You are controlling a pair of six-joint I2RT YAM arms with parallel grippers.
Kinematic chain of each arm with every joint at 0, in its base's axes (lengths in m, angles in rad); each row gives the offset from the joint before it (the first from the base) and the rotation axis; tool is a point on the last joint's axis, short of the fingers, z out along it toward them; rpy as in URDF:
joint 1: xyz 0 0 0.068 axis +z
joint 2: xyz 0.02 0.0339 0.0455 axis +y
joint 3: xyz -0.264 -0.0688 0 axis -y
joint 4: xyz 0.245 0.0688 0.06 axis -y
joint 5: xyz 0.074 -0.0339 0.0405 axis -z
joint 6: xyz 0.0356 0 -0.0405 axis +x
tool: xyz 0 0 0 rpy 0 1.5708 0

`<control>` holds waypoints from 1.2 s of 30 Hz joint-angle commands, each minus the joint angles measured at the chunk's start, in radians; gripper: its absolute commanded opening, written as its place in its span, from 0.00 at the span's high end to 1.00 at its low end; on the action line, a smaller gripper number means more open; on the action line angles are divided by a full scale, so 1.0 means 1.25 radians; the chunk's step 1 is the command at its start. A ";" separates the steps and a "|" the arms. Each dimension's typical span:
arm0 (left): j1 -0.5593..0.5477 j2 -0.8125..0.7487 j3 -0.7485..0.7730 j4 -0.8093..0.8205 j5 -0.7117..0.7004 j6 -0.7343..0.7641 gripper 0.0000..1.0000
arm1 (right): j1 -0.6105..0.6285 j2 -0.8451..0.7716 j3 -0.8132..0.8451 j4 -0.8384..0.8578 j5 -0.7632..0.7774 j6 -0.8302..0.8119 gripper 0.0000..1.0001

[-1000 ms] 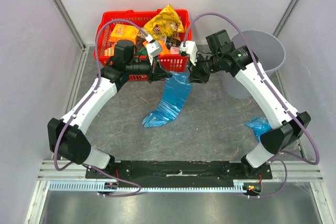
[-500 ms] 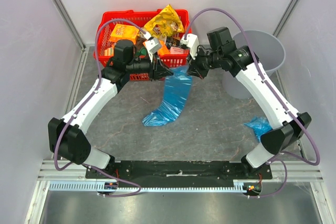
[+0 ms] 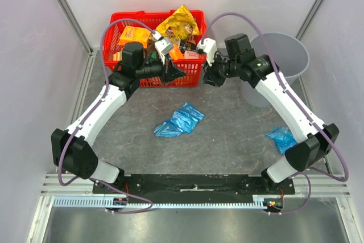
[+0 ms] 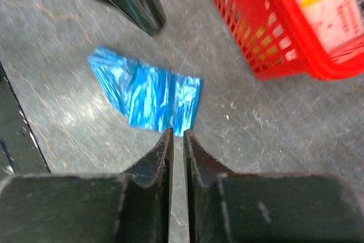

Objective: Put the trash bags into the trash bin
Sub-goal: Pick up the trash bag from the center of the board.

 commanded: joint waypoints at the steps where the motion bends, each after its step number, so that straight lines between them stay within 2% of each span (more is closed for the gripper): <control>1: 0.002 -0.048 -0.066 -0.013 -0.033 0.102 0.98 | -0.002 0.056 -0.096 0.027 0.011 0.005 0.73; 6: 0.010 -0.101 -0.130 -0.082 -0.090 0.201 0.93 | 0.015 0.117 -0.194 0.106 -0.021 -0.012 0.49; 11: 0.045 -0.152 -0.205 -0.138 -0.204 0.272 0.79 | 0.066 0.162 -0.269 0.181 -0.007 -0.011 0.41; 18: 0.167 -0.211 -0.307 -0.158 -0.230 0.290 0.66 | 0.154 0.186 -0.328 0.234 0.049 -0.015 0.38; 26: 0.264 -0.256 -0.376 -0.160 -0.206 0.298 0.66 | 0.214 0.232 -0.326 0.259 0.172 -0.025 0.38; 36: 0.284 -0.265 -0.370 -0.180 -0.180 0.305 0.66 | 0.244 0.279 -0.347 0.295 0.256 -0.050 0.41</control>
